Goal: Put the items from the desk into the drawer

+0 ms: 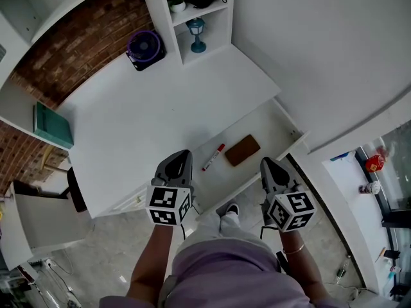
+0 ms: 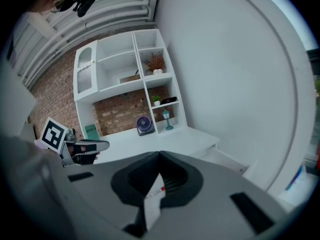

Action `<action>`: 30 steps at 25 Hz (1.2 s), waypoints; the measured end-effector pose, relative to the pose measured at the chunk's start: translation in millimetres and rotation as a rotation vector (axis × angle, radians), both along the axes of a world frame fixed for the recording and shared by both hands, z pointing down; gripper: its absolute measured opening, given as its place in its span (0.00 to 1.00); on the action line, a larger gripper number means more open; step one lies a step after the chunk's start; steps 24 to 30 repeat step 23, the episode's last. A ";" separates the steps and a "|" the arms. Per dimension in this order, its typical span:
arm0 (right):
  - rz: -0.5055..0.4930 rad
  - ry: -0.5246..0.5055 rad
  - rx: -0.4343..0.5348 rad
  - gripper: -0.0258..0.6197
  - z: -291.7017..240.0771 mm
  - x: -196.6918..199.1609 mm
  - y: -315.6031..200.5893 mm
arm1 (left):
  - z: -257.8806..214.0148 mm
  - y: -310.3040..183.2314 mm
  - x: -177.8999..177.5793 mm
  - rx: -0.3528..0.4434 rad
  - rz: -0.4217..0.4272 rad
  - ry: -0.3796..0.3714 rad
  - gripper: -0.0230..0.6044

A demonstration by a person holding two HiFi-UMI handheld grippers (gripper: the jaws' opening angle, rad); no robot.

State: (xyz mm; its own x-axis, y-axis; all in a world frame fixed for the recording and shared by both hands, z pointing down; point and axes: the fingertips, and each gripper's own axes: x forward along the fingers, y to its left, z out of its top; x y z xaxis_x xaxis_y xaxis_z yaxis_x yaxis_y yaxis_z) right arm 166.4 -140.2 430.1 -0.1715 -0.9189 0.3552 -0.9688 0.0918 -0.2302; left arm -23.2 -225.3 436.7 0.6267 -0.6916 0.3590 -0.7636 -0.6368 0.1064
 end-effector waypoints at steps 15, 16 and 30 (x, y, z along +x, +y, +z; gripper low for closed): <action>-0.019 0.037 0.000 0.04 -3.0 -3.9 -0.2 | 11.0 7.9 0.5 -0.045 0.007 0.006 0.04; -0.018 0.039 0.000 0.04 -2.9 -3.5 -0.4 | 11.9 7.7 1.6 -0.047 0.008 0.007 0.04; -0.018 0.039 0.000 0.04 -3.0 1.4 -1.4 | 19.4 9.2 9.7 -0.068 0.013 0.006 0.04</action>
